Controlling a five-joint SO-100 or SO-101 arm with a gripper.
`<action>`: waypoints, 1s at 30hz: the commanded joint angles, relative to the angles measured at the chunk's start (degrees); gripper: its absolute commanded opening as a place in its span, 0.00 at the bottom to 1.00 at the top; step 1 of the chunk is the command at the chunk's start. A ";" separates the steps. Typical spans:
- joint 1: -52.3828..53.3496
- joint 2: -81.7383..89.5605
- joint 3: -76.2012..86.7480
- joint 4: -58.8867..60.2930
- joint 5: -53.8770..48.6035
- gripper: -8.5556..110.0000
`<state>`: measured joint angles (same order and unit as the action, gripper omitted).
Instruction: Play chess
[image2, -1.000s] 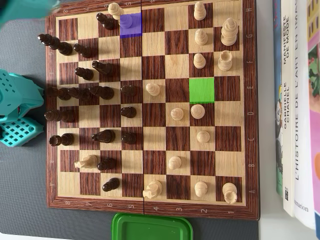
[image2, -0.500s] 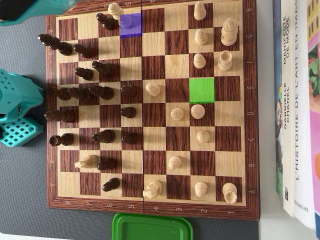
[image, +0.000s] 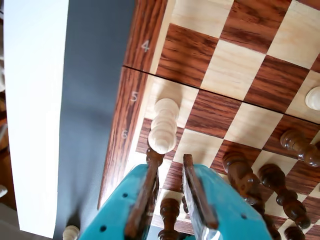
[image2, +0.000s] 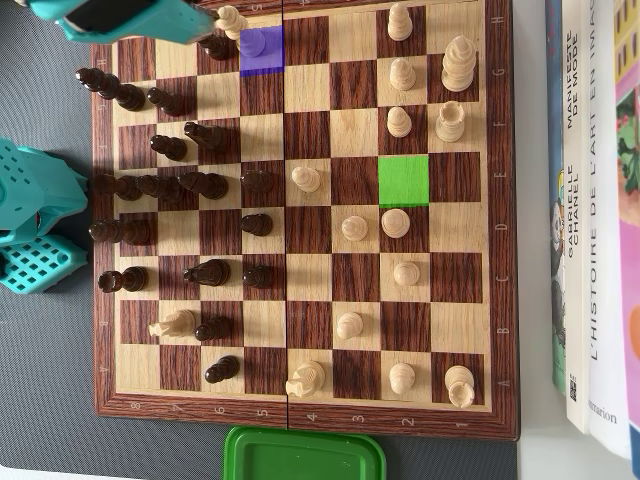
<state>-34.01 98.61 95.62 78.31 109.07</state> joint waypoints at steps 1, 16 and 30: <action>1.32 -0.26 -3.78 0.09 0.62 0.17; 0.62 1.93 -3.08 3.60 0.62 0.17; -0.09 -1.58 -3.96 1.41 0.70 0.18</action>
<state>-33.93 96.68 94.75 81.12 109.07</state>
